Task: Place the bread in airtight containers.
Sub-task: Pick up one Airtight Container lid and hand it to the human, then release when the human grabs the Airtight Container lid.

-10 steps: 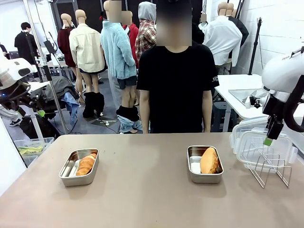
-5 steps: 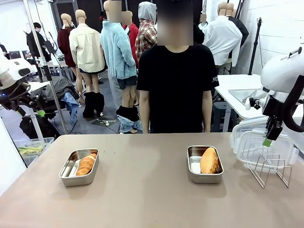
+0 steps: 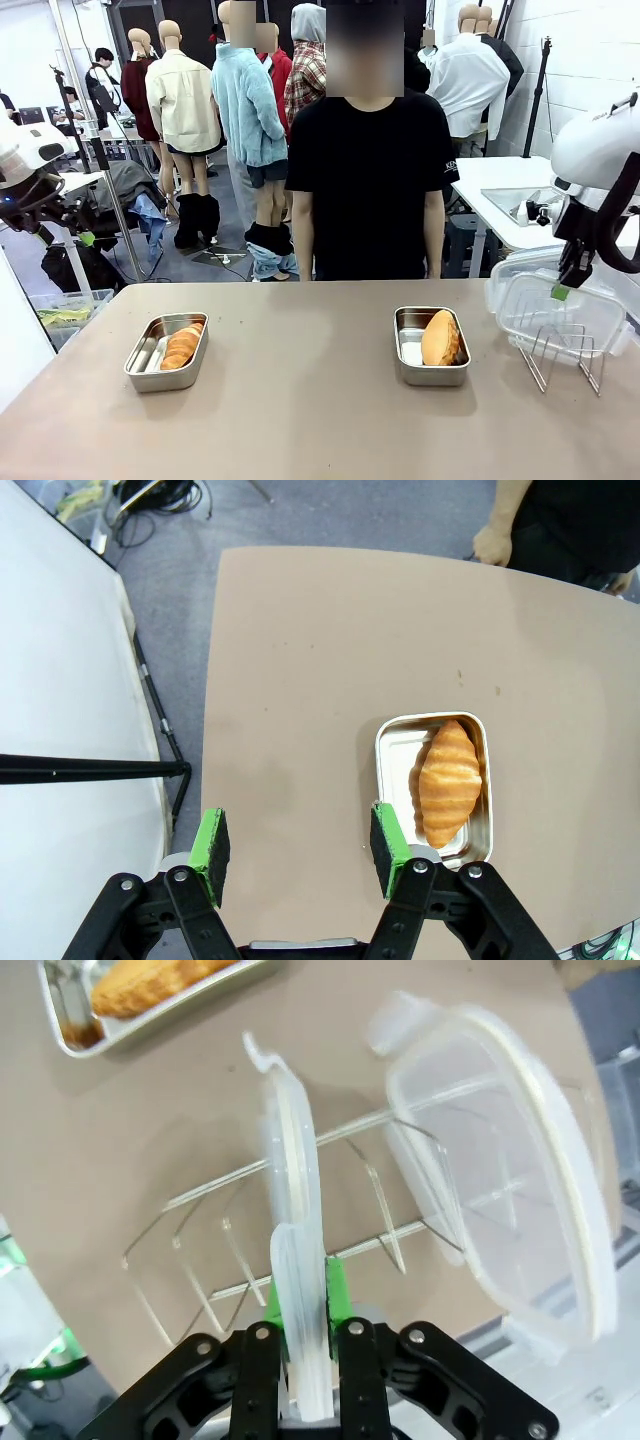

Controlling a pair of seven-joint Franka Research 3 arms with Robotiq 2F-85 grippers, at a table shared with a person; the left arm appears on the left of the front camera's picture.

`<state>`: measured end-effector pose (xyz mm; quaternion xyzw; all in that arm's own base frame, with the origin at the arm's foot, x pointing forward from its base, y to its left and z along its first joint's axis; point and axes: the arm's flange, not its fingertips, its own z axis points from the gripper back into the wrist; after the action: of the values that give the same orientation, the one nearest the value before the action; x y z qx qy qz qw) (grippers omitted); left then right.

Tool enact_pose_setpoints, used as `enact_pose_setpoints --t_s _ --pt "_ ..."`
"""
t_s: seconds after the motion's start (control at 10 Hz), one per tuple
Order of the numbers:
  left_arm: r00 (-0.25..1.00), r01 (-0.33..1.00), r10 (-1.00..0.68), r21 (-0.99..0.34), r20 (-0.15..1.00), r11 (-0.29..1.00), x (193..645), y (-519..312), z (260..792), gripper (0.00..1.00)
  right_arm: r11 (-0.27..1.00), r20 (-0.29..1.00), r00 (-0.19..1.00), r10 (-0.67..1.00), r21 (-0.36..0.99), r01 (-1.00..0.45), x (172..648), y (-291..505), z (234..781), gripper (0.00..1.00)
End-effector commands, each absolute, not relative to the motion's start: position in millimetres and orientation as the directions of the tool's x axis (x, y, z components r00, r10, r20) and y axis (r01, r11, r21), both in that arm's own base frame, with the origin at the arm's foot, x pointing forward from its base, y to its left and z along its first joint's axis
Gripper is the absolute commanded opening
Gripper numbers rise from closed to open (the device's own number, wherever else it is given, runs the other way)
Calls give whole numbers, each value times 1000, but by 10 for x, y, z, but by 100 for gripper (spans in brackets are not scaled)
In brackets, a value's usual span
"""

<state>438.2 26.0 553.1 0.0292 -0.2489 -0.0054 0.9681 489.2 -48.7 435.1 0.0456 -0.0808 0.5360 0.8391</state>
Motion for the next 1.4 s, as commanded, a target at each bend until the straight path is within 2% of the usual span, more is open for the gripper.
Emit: enact_pose_setpoints --t_s 0.0,1.2,1.3 --pt "875 -23 -7 57 484 998 4373 256 5540 74 397 204 392 897 16 -918 4979 -513 4335 0" --pt "875 -23 -7 57 484 998 4373 256 5540 74 421 183 413 892 -3 -907 4926 -487 4356 0" --pt "875 -23 -7 57 484 998 4373 256 5540 74 443 198 436 878 7 -896 4927 -481 4486 0"
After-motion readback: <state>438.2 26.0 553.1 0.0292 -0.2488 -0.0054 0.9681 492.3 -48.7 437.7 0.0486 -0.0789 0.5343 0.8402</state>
